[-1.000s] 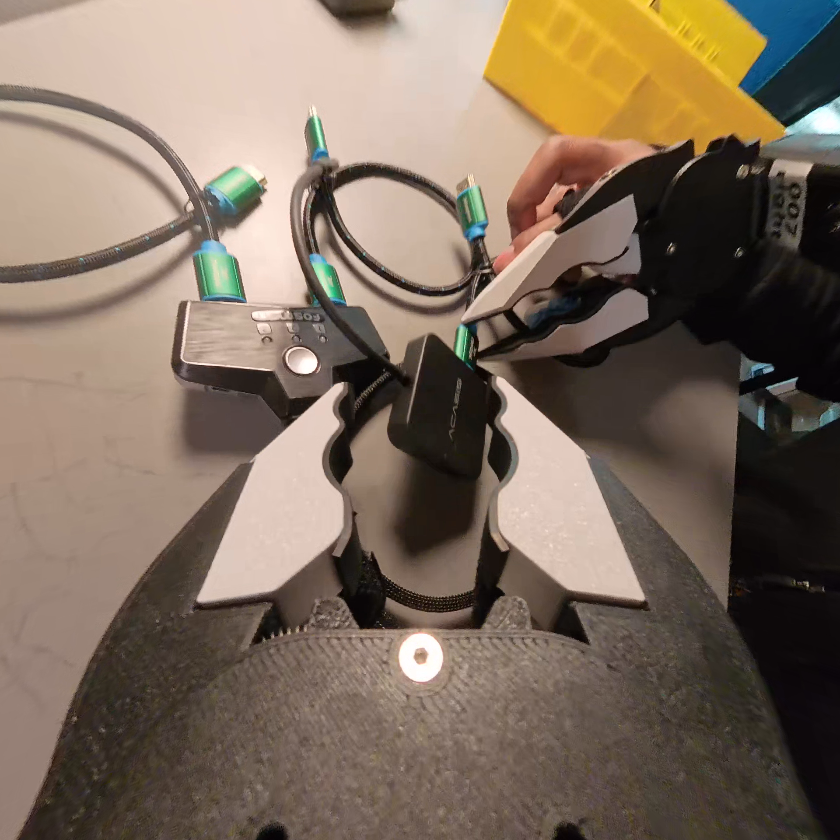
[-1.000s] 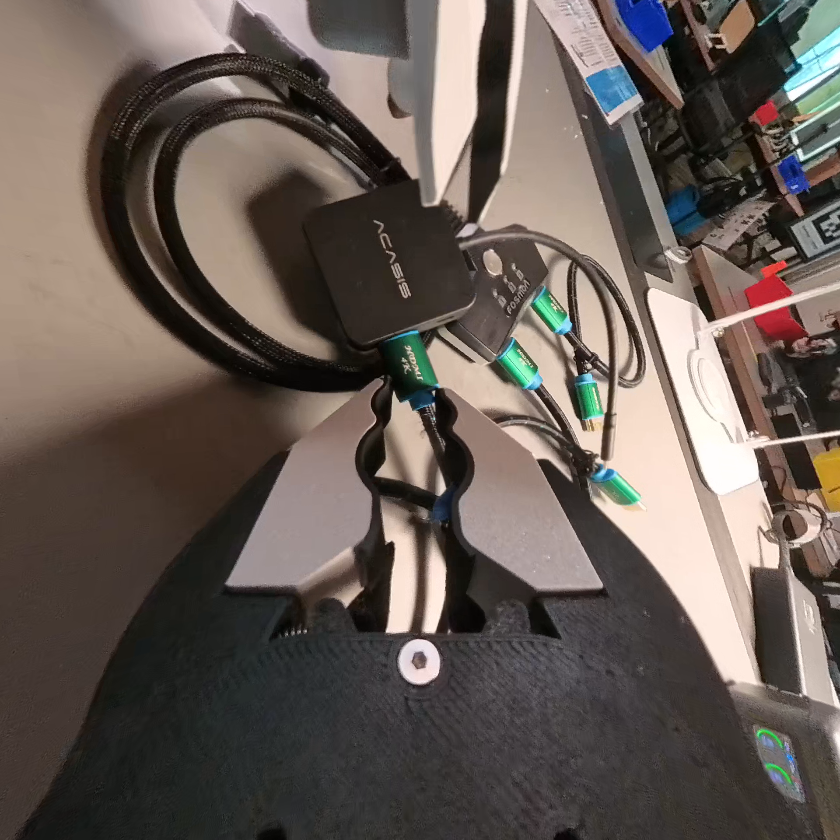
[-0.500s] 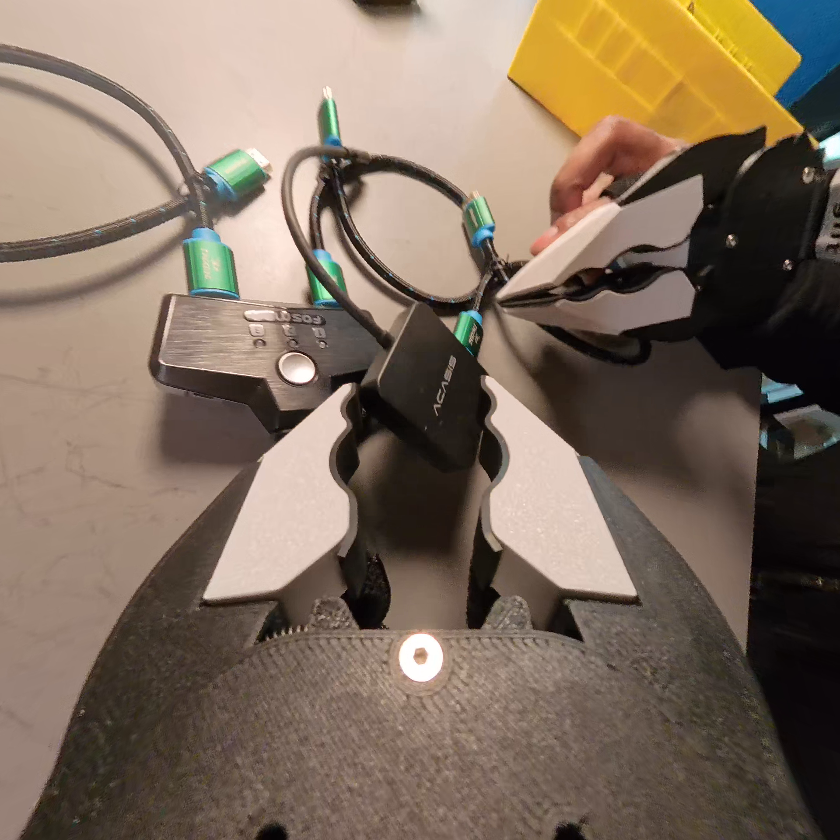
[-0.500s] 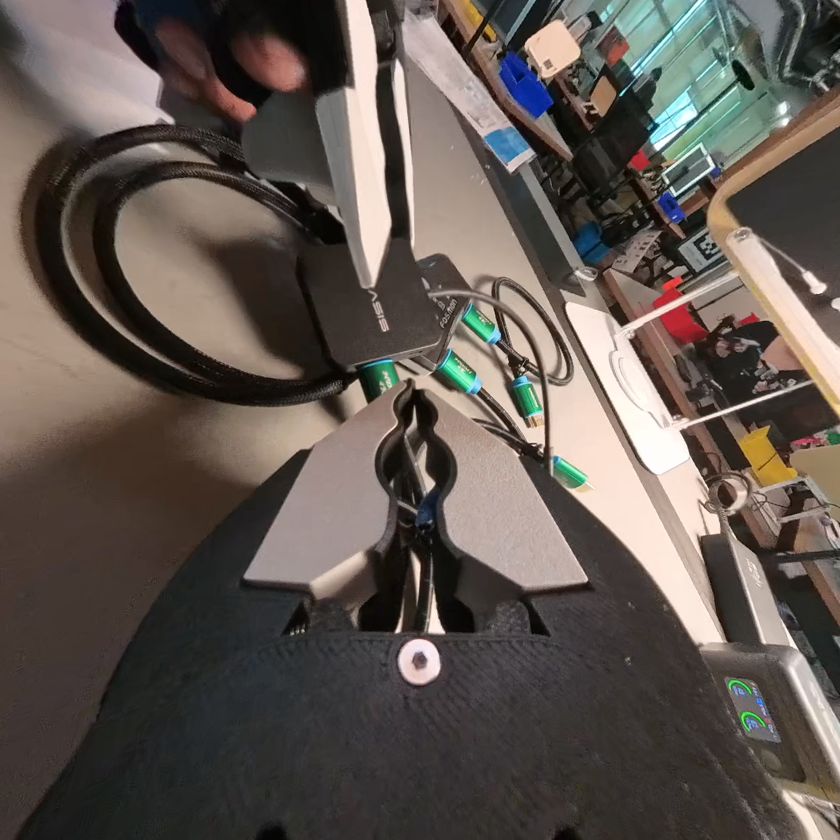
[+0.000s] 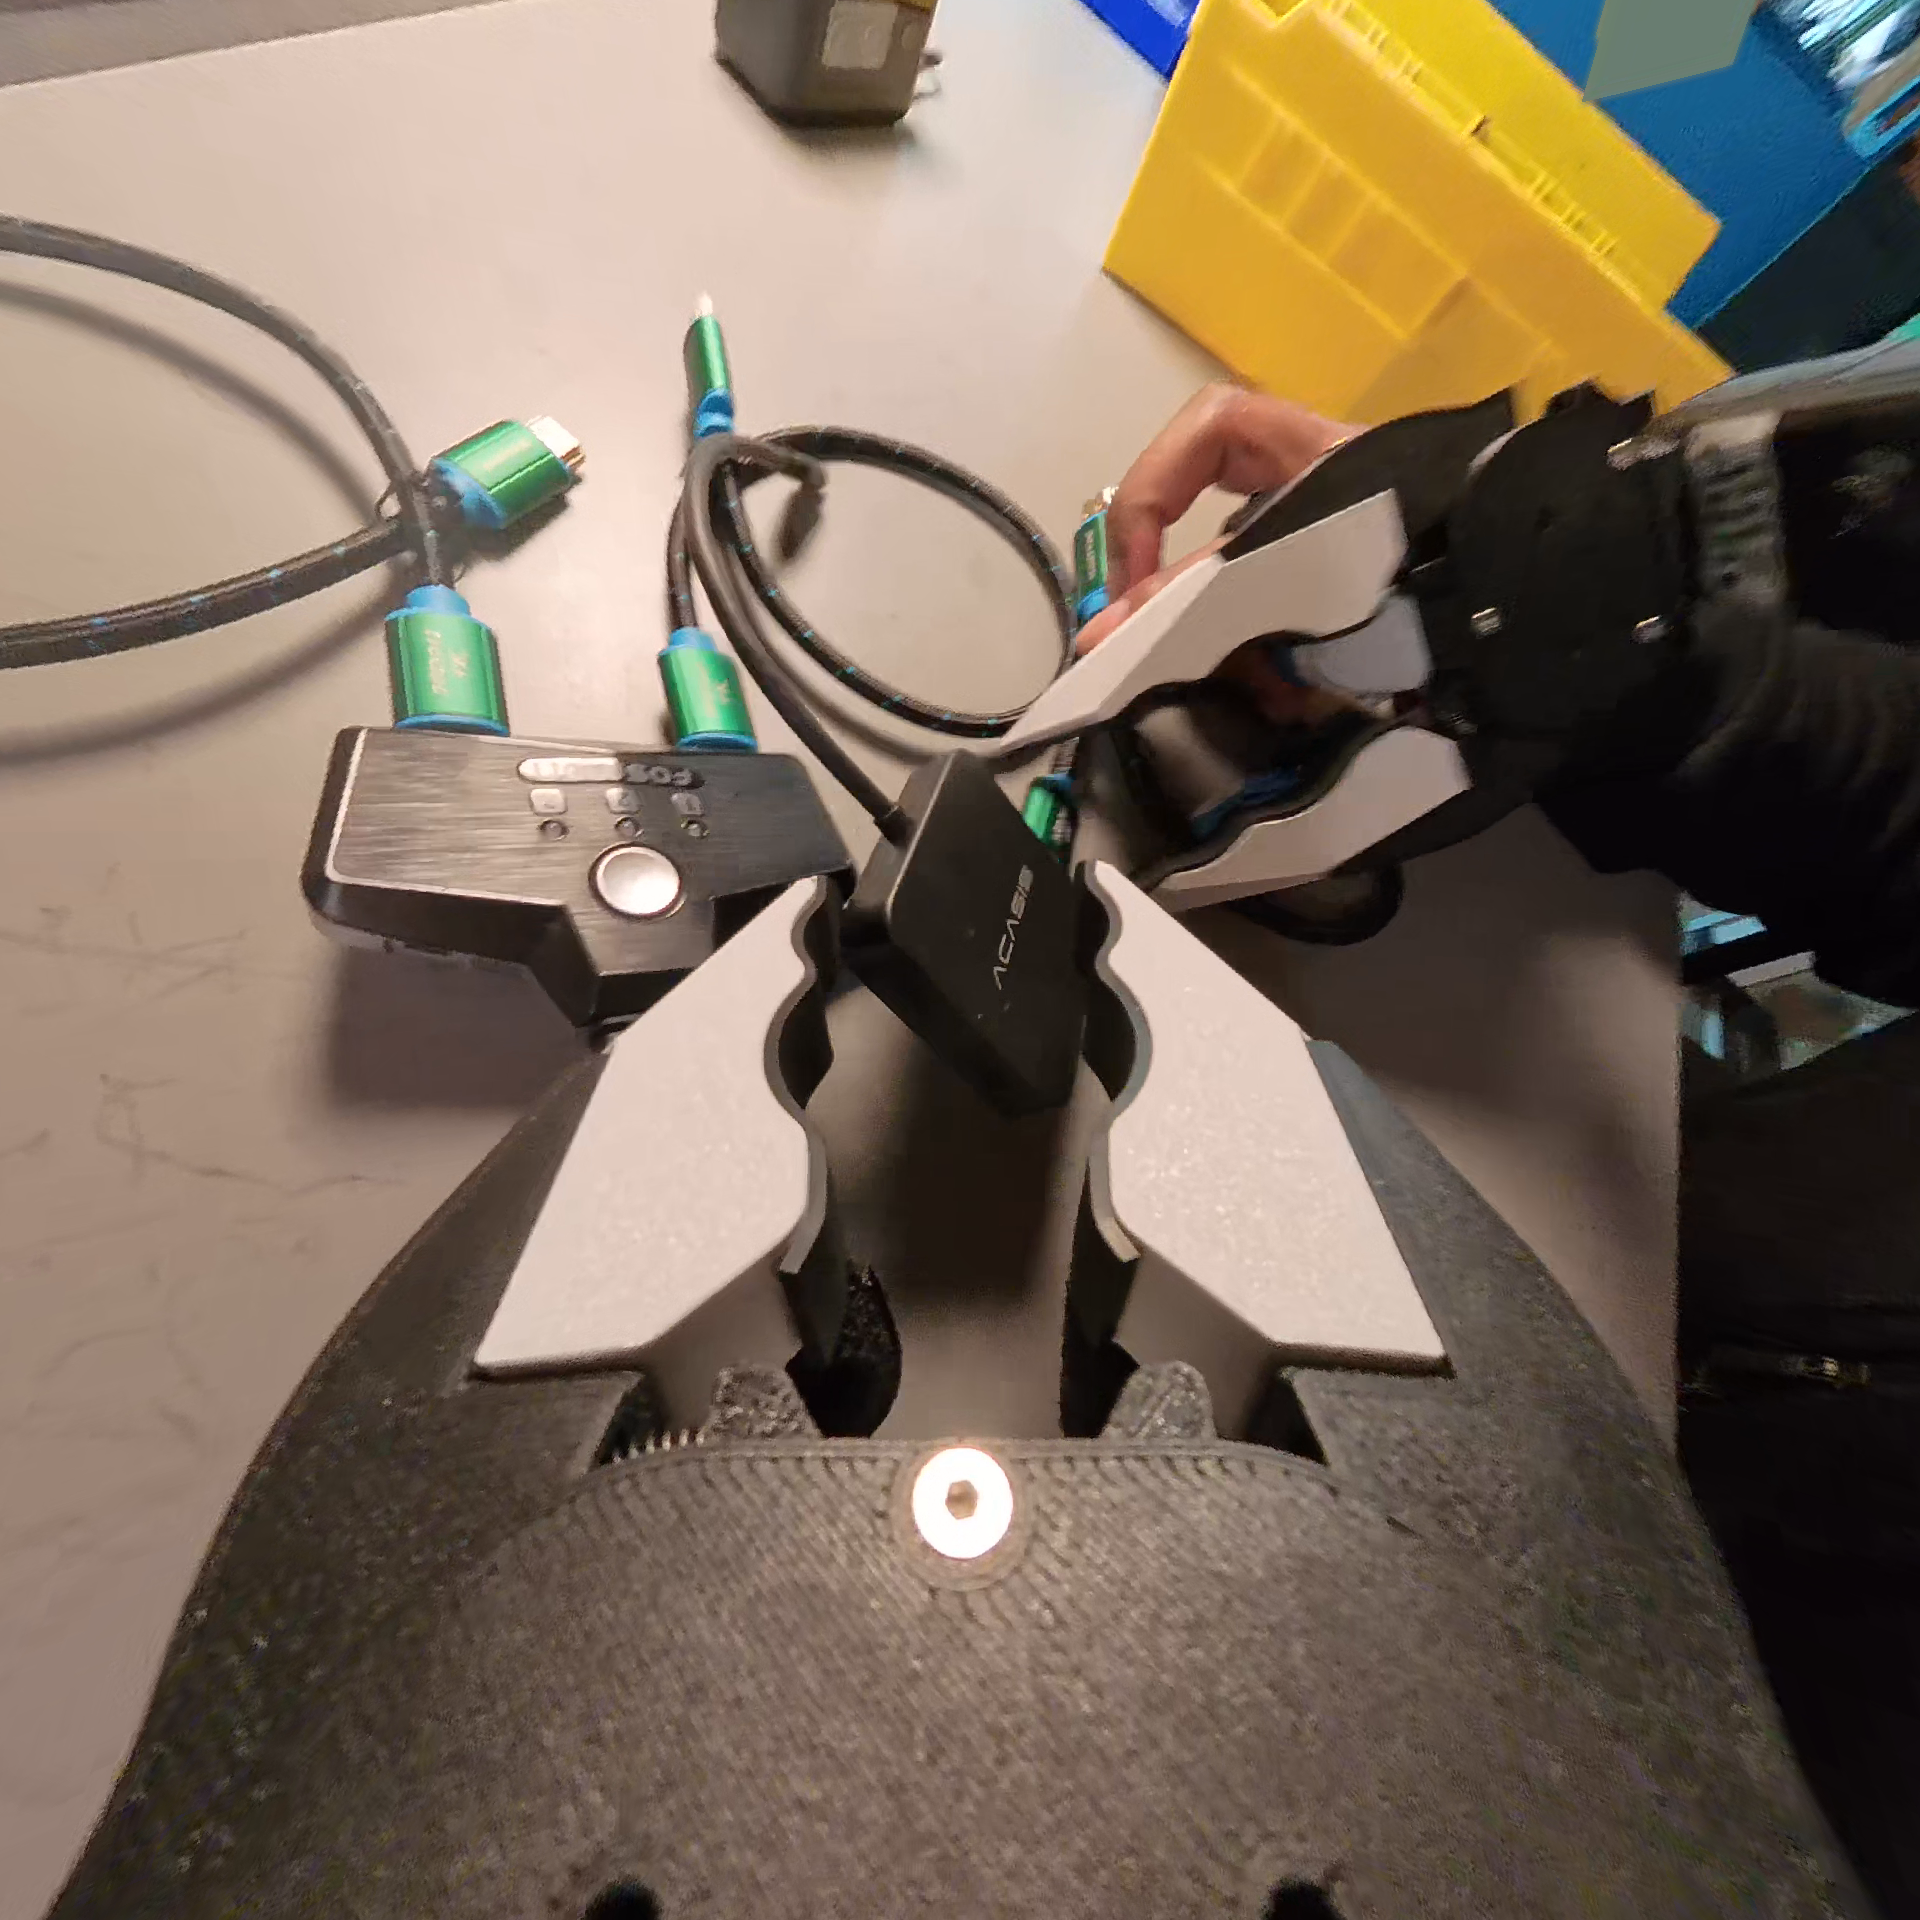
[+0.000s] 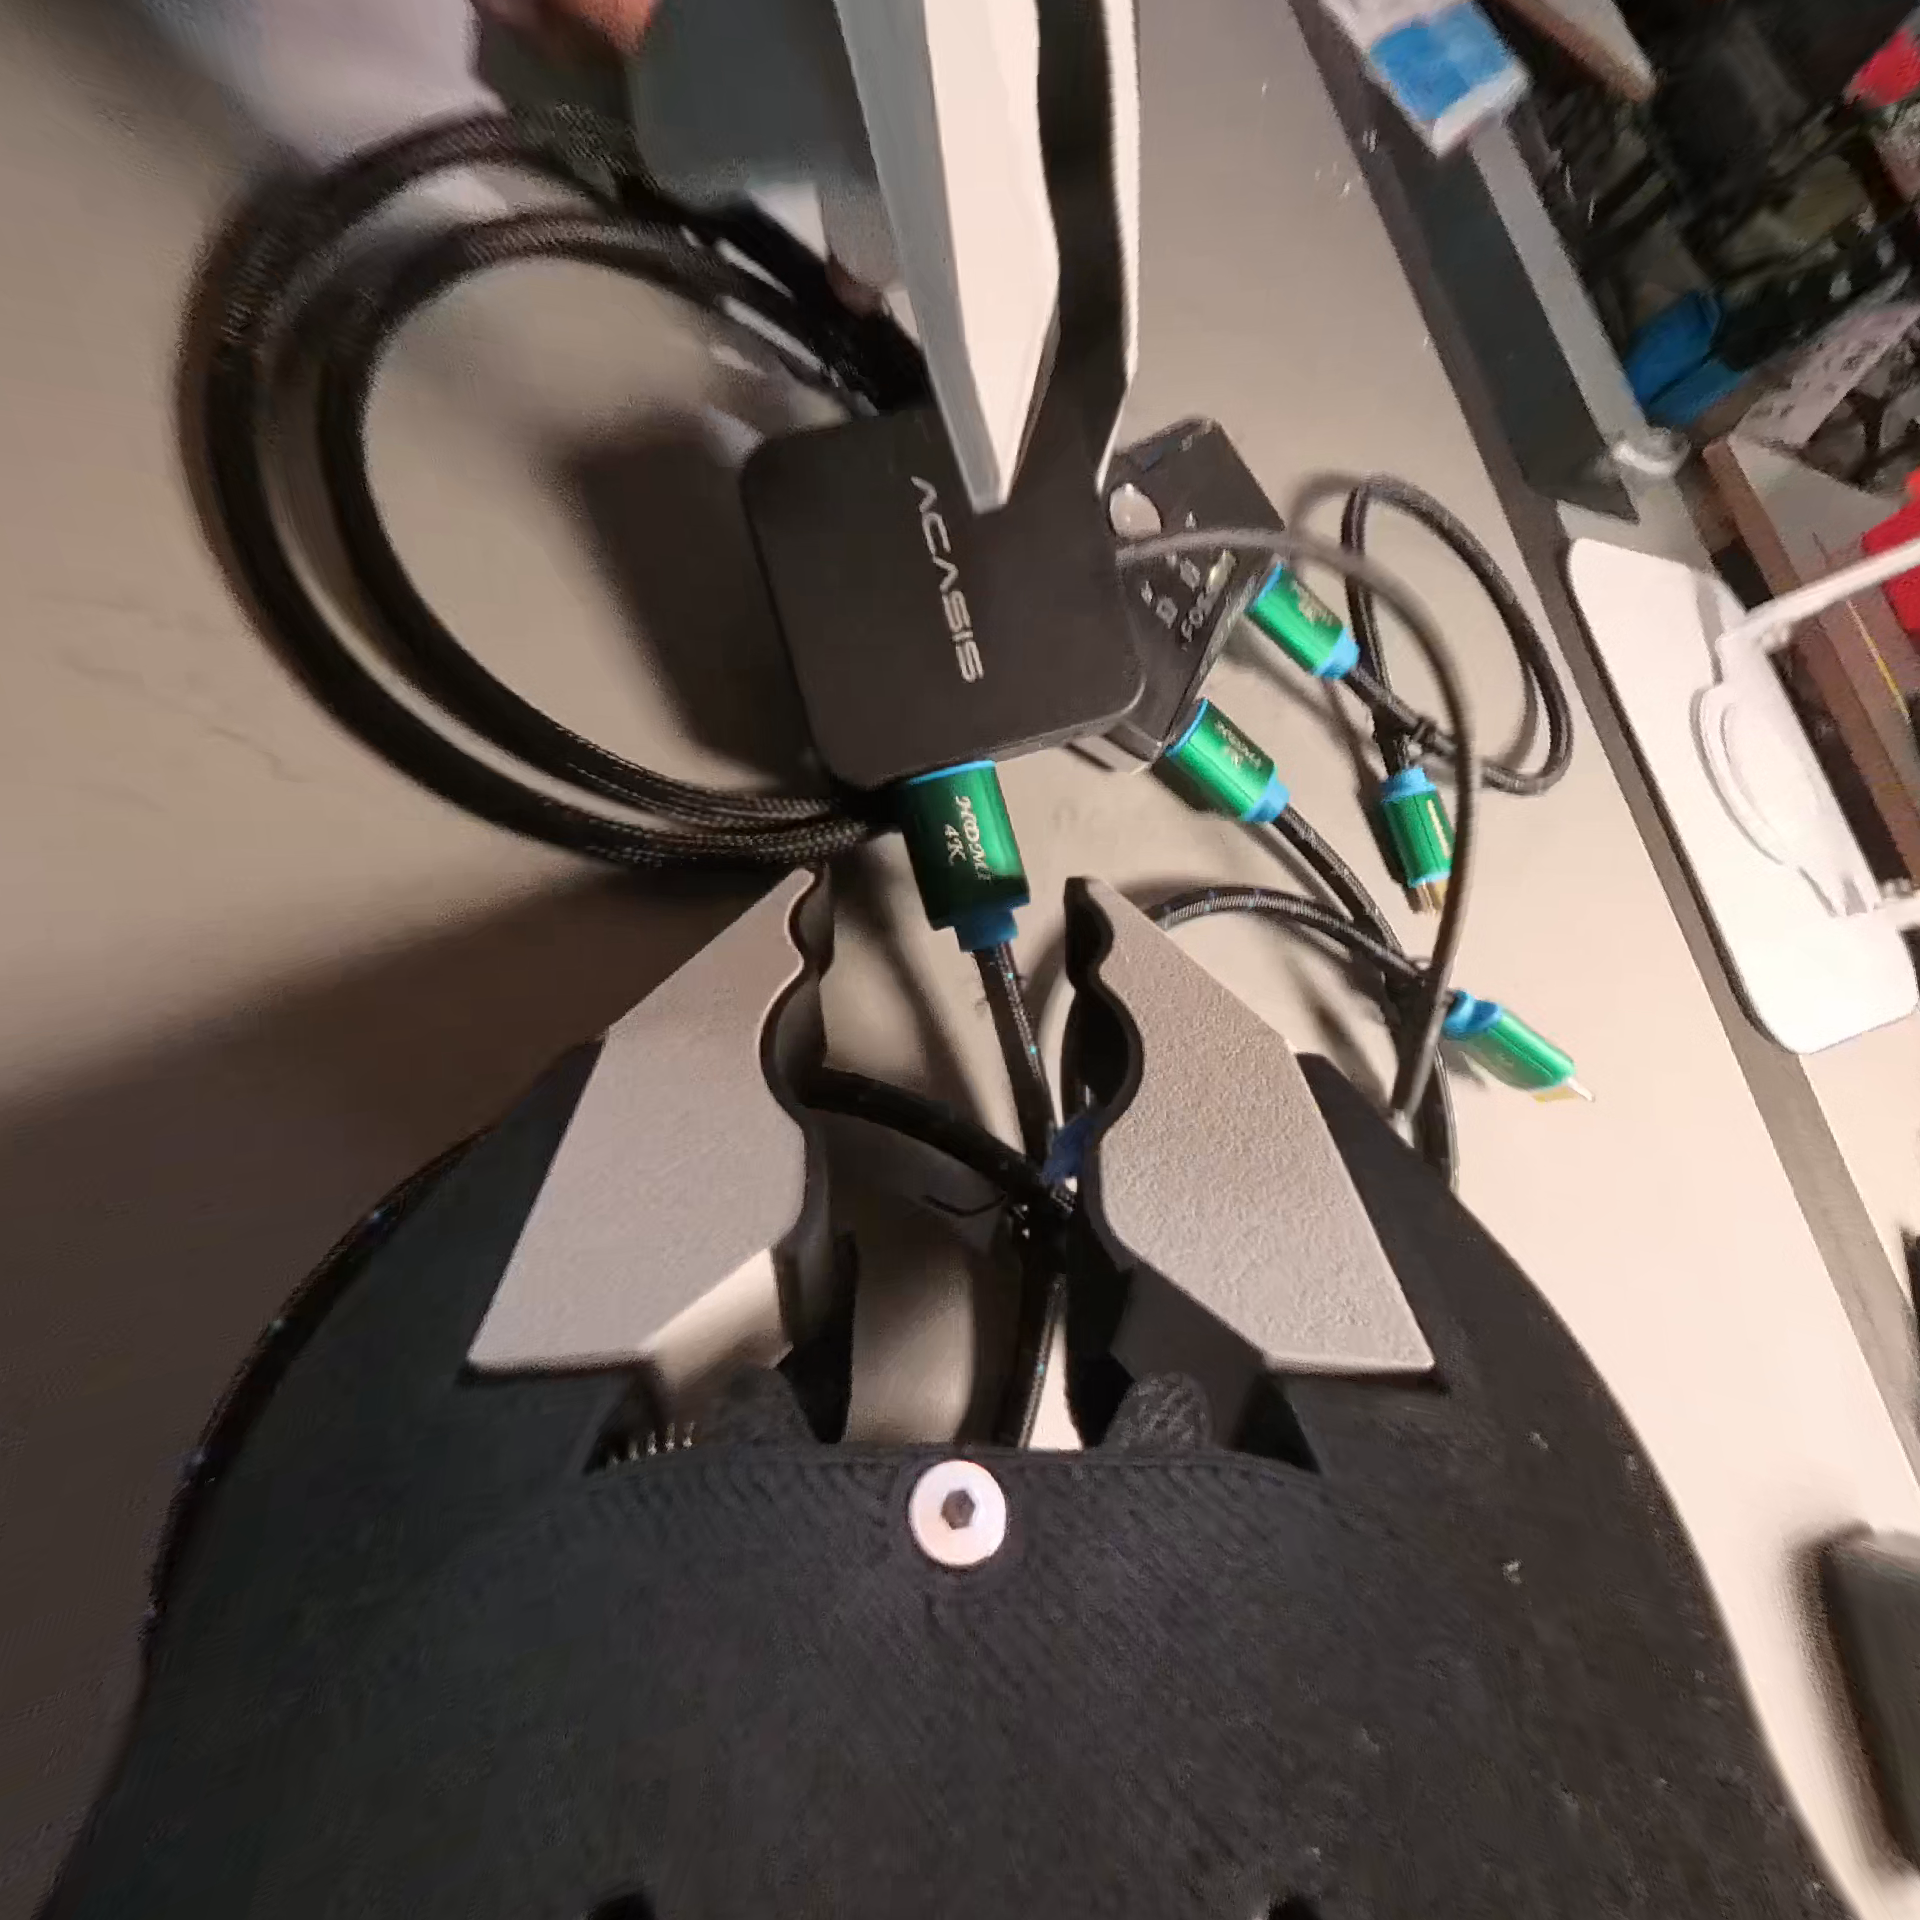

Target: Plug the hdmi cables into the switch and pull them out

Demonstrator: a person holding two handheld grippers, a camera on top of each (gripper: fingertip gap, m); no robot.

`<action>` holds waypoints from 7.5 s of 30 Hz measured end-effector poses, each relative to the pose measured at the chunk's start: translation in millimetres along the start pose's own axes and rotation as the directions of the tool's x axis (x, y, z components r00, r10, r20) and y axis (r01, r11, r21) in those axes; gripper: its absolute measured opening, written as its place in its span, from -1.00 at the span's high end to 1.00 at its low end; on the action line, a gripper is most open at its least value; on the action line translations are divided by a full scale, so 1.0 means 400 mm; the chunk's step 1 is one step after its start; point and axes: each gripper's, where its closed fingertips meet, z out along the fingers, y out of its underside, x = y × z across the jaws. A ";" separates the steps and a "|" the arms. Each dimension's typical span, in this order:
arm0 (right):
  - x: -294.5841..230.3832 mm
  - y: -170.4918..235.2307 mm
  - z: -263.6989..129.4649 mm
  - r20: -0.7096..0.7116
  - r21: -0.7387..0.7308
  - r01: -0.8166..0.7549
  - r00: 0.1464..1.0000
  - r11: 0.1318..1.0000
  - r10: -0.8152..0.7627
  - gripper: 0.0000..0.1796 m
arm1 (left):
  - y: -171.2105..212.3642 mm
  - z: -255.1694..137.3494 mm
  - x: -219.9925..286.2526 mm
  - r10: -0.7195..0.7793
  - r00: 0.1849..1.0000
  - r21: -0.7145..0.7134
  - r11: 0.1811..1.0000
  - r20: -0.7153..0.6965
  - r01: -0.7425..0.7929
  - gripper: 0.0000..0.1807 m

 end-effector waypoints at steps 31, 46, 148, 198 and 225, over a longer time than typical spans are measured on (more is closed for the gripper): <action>0.077 -0.058 -0.064 -0.317 0.099 0.266 0.922 0.959 -0.223 0.81 | -0.069 0.005 0.087 0.013 0.987 0.248 0.968 -0.158 0.027 0.83; 0.064 -0.050 -0.065 -0.290 0.080 0.303 0.918 0.949 -0.269 0.82 | -0.075 0.013 0.083 -0.026 0.987 0.286 0.956 -0.156 0.070 0.85; 0.049 -0.202 -0.183 0.384 0.477 -0.541 0.837 0.693 0.389 0.82 | -0.085 -0.043 0.163 0.115 0.917 0.290 0.957 -0.383 0.001 0.79; -0.004 0.048 -0.279 0.306 -0.271 0.155 0.949 0.950 -0.068 0.35 | -0.111 -0.018 0.093 0.084 0.984 0.365 0.931 -0.159 -0.020 0.76; 0.339 0.438 -0.918 -0.431 -0.315 -0.295 0.891 0.902 0.141 0.86 | -0.129 -0.044 0.061 0.063 0.992 0.421 0.907 -0.108 -0.012 0.81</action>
